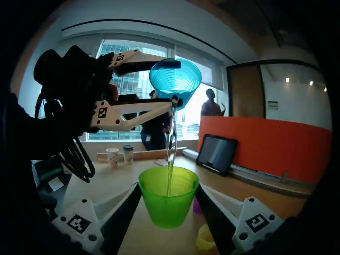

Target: Pour water

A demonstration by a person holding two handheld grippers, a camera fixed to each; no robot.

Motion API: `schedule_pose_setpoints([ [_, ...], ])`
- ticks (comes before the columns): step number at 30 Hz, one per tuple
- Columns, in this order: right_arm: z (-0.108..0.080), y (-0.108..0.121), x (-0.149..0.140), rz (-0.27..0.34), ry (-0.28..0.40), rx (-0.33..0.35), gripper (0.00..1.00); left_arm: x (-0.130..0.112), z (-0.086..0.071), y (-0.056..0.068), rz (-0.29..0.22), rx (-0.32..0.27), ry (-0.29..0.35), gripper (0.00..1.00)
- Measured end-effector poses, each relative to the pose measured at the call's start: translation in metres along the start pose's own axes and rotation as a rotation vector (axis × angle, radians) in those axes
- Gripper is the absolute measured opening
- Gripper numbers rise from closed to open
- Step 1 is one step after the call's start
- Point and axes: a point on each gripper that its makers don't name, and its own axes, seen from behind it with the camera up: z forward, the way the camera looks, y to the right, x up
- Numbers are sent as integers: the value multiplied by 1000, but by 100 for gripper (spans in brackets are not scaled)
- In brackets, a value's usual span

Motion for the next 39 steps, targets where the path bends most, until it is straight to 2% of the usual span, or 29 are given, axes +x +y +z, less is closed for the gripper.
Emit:
schedule_pose_setpoints([
  [6,0,0,0,-4,-3,-3,91,0,2,2,26,-2,2,86],
  [12,1,1,1,-5,-2,-5,91,1,2,0,63,-1,3,86],
  [24,3,0,2,-7,-1,-3,91,5,-2,0,116,3,5,86],
  [33,2,1,2,-8,0,-6,91,8,-4,-6,151,6,7,86],
  [39,2,1,4,-8,2,-5,91,10,-3,-2,170,8,11,86],
])
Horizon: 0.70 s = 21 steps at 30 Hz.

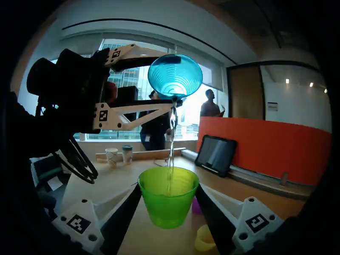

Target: Pour water

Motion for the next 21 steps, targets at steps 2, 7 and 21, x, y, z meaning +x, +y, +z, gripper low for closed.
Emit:
schedule_pose_setpoints([
  [2,0,0,0,-1,1,0,91,1,1,1,7,1,2,86],
  [7,-2,2,0,0,2,-2,91,1,4,0,38,3,3,87],
  [21,-3,4,1,1,7,-6,91,5,7,-2,124,8,2,87],
])
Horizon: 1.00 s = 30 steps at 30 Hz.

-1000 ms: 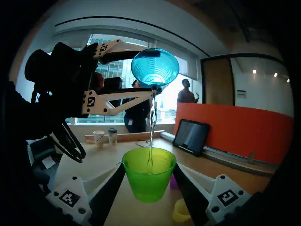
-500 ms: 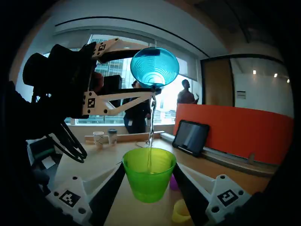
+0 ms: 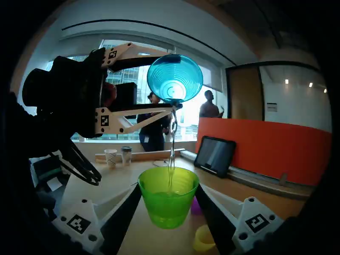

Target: Pour water

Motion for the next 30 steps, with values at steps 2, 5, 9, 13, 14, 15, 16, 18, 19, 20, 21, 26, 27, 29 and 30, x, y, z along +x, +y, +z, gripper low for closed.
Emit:
schedule_pose_setpoints([
  [2,0,0,0,1,1,0,90,1,0,0,10,0,1,87],
  [5,-1,0,0,4,2,-1,91,2,0,0,22,-1,2,87],
  [9,-1,1,-1,4,3,-3,91,4,-1,2,34,-5,4,87],
  [13,-1,1,0,6,6,-3,91,6,-2,3,41,-7,4,86],
  [14,-1,1,0,7,6,-3,91,6,-2,4,42,-7,4,87],
  [15,-1,2,0,8,7,-3,91,6,-2,4,43,-7,4,87],
  [16,-1,2,0,8,7,-4,90,7,-2,4,47,-6,5,87],
  [18,-2,2,0,8,8,-4,90,8,-2,4,55,-4,6,87],
  [19,-2,2,0,8,8,-4,91,8,-2,3,58,-3,7,87],
  [20,-2,3,0,8,8,-4,91,8,-2,3,61,-2,7,87],
  [21,-2,3,0,8,9,-4,90,9,-2,3,64,-1,7,87],
  [26,-3,4,0,9,10,-6,91,8,0,-2,65,6,10,87],
  [27,-3,4,0,9,10,-7,91,8,1,-4,63,6,10,87],
  [29,-3,4,0,8,11,-8,91,6,2,-5,43,5,10,87],
  [30,-3,4,0,8,11,-9,91,6,2,-5,34,4,10,87],
])
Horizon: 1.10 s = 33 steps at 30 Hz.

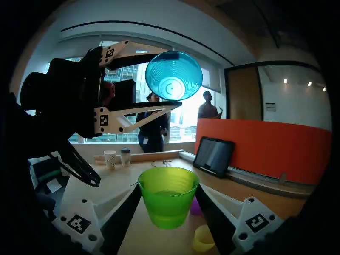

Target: Pour water

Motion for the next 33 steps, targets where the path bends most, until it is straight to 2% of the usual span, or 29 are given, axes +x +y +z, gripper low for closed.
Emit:
schedule_pose_setpoints([
  [9,0,3,1,1,3,-9,90,-4,5,5,-184,-13,-3,87],
  [21,-2,7,7,7,17,-20,90,-20,13,9,-490,-39,-35,87],
  [33,-4,9,9,11,27,-26,91,-23,13,-1,-789,-50,-24,87],
])
